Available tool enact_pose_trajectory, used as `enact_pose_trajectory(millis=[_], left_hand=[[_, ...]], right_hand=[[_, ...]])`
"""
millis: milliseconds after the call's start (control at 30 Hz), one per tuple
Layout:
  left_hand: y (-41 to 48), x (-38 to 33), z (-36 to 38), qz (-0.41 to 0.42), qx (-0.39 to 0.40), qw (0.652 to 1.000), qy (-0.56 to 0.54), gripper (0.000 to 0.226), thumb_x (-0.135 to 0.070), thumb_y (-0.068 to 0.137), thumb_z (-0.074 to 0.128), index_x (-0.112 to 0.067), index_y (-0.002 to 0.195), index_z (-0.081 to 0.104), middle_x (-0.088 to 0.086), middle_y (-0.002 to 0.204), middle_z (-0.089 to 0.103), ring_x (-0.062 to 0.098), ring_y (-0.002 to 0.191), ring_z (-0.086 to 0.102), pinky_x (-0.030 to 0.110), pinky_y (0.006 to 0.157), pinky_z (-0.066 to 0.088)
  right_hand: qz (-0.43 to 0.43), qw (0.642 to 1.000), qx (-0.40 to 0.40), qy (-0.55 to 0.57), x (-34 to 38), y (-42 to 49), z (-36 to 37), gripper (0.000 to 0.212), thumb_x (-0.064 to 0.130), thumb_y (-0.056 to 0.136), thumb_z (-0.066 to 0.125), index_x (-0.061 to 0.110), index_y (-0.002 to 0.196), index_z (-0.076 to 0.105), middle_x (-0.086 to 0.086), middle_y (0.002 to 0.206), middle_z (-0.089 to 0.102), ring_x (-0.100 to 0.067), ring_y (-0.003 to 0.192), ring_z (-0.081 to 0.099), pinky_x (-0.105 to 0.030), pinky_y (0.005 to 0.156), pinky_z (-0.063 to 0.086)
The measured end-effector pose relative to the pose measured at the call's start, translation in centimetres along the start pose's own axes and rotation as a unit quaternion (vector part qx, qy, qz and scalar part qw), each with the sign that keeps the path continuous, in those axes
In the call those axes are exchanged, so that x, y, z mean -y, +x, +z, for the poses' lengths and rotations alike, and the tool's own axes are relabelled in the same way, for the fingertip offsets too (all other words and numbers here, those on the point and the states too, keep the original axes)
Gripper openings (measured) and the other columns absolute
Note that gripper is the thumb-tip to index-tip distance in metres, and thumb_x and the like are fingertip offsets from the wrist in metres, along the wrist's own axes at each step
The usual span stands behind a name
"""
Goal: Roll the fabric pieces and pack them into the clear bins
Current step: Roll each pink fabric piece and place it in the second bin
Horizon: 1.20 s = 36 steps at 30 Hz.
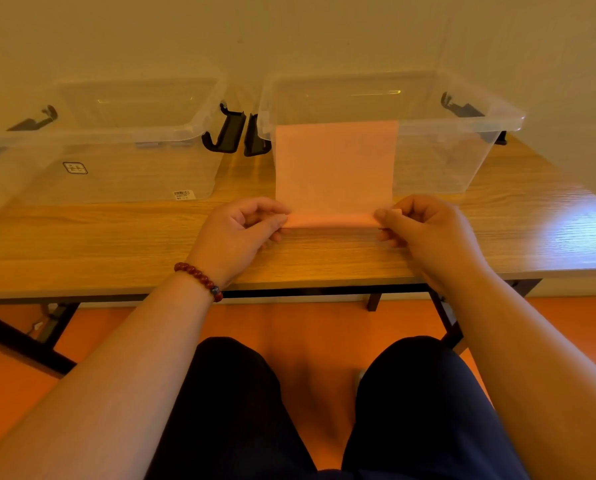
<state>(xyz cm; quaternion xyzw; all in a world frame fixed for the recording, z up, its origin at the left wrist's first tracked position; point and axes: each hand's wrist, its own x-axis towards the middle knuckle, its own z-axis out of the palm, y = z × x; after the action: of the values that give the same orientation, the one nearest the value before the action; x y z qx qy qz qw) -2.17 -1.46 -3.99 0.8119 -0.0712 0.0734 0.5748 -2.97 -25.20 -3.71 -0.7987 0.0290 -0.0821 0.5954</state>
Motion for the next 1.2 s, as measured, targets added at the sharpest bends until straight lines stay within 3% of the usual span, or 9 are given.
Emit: enact_pose_trajectory(millis=[133, 233, 400, 567, 700, 800, 933, 1033, 1200], left_hand=[[-0.12, 0.34, -0.19, 0.004, 0.006, 1.0, 0.012, 0.018, -0.02, 0.085, 0.068, -0.038, 0.086, 0.067, -0.009, 0.078, 0.067, 0.005, 0.072, 0.059, 0.021, 0.068, 0.052], [-0.06, 0.23, -0.18, 0.007, 0.009, 1.0, 0.009, 0.019, -0.017, 0.088, 0.064, -0.036, 0.086, 0.067, -0.014, 0.073, 0.068, -0.001, 0.068, 0.059, 0.014, 0.063, 0.052], [-0.02, 0.0, -0.01, 0.001, -0.003, 1.0, 0.027, 0.016, -0.025, 0.091, 0.06, -0.037, 0.083, 0.066, -0.015, 0.072, 0.066, -0.006, 0.059, 0.054, 0.007, 0.057, 0.046], [0.13, -0.02, 0.08, -0.007, 0.0, 1.0, 0.02, 0.013, -0.023, 0.09, 0.062, -0.035, 0.087, 0.063, -0.019, 0.065, 0.068, -0.006, 0.058, 0.057, 0.007, 0.057, 0.047], [0.17, -0.09, 0.16, -0.002, 0.0, 1.0, -0.013, 0.016, -0.015, 0.088, 0.064, -0.031, 0.092, 0.059, -0.01, 0.063, 0.068, -0.002, 0.058, 0.06, 0.012, 0.058, 0.05], [-0.01, -0.25, 0.16, -0.006, -0.008, 1.0, -0.01, 0.014, -0.016, 0.088, 0.063, -0.03, 0.087, 0.065, -0.01, 0.07, 0.066, -0.005, 0.059, 0.059, 0.008, 0.057, 0.048], [-0.1, -0.04, -0.11, -0.002, 0.003, 1.0, 0.002, 0.019, -0.016, 0.084, 0.068, -0.035, 0.088, 0.066, -0.009, 0.08, 0.065, -0.006, 0.064, 0.057, 0.01, 0.063, 0.051], [-0.03, 0.01, -0.04, -0.007, -0.006, 1.0, -0.006, 0.017, -0.017, 0.088, 0.064, -0.034, 0.086, 0.067, -0.012, 0.072, 0.067, -0.004, 0.063, 0.058, 0.01, 0.061, 0.051], [0.04, -0.2, 0.07, -0.007, -0.006, 1.0, 0.018, 0.014, -0.024, 0.091, 0.06, -0.035, 0.084, 0.066, -0.014, 0.071, 0.067, -0.005, 0.059, 0.057, 0.007, 0.057, 0.047]], right_hand=[[-0.002, 0.999, 0.025, 0.043, 0.14, 0.08, -0.18, 0.01, 0.02, 0.089, 0.068, 0.016, 0.091, 0.059, -0.004, 0.073, 0.07, -0.014, 0.062, 0.062, -0.03, 0.062, 0.052], [-0.01, 0.998, 0.04, 0.047, 0.32, 0.01, -0.23, 0.003, 0.019, 0.091, 0.065, 0.018, 0.089, 0.066, 0.0, 0.068, 0.066, -0.011, 0.059, 0.058, -0.022, 0.056, 0.049], [-0.021, 0.998, 0.047, 0.022, 0.13, -0.12, -0.4, 0.001, 0.022, 0.086, 0.071, 0.022, 0.087, 0.07, 0.002, 0.073, 0.069, -0.013, 0.068, 0.06, -0.031, 0.071, 0.053], [0.007, 0.999, 0.037, 0.027, -0.12, 0.24, -0.31, 0.015, 0.033, 0.085, 0.071, 0.019, 0.082, 0.073, 0.004, 0.096, 0.072, -0.023, 0.089, 0.07, -0.056, 0.087, 0.054], [0.012, 0.996, 0.043, 0.074, -0.27, 0.45, -0.23, 0.008, 0.018, 0.088, 0.069, 0.011, 0.086, 0.064, -0.001, 0.077, 0.073, -0.021, 0.078, 0.072, -0.03, 0.07, 0.059], [0.002, 0.995, 0.045, 0.087, -0.16, 0.34, -0.23, 0.007, 0.012, 0.09, 0.067, 0.016, 0.088, 0.061, -0.001, 0.071, 0.072, -0.015, 0.065, 0.069, -0.021, 0.06, 0.055], [-0.013, 0.996, 0.045, 0.08, -0.03, 0.16, -0.25, 0.005, 0.016, 0.09, 0.066, 0.016, 0.088, 0.07, 0.001, 0.07, 0.068, -0.01, 0.062, 0.065, -0.02, 0.06, 0.054], [-0.022, 0.997, 0.063, 0.048, -0.1, 0.06, -0.41, 0.004, 0.019, 0.086, 0.07, 0.019, 0.09, 0.071, 0.001, 0.073, 0.071, -0.01, 0.067, 0.065, -0.023, 0.068, 0.056], [-0.009, 0.997, 0.05, 0.06, -0.21, 0.12, -0.3, 0.008, 0.022, 0.089, 0.068, 0.015, 0.092, 0.071, -0.002, 0.083, 0.072, -0.023, 0.08, 0.07, -0.036, 0.077, 0.056]])
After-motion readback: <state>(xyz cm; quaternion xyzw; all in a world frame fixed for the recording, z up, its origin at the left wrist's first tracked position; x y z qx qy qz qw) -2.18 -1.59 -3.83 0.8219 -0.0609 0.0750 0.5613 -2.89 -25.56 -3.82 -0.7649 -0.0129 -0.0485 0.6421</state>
